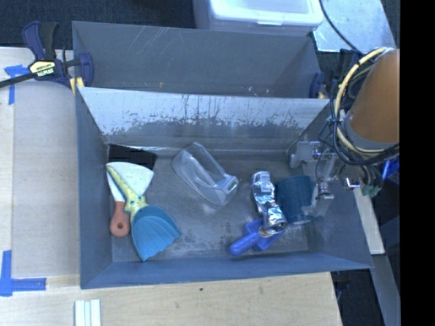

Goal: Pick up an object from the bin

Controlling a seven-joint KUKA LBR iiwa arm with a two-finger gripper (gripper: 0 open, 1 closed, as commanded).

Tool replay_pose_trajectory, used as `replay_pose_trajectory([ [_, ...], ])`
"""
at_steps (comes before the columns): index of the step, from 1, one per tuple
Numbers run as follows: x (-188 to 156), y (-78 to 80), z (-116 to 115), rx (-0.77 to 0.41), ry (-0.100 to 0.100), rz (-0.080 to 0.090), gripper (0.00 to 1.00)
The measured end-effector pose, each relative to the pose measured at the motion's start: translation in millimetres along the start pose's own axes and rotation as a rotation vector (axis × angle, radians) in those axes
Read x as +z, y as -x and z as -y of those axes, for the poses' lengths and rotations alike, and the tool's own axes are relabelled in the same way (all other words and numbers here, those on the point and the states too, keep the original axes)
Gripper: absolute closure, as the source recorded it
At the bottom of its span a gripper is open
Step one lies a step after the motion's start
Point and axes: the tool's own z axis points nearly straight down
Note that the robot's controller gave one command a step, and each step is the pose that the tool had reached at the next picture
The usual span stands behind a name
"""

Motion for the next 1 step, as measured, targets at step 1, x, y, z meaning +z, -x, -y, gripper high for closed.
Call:
replay_pose_trajectory([
  [1,-4.3,1.6,-0.5,-0.004,-0.001,0.008,0.0],
])
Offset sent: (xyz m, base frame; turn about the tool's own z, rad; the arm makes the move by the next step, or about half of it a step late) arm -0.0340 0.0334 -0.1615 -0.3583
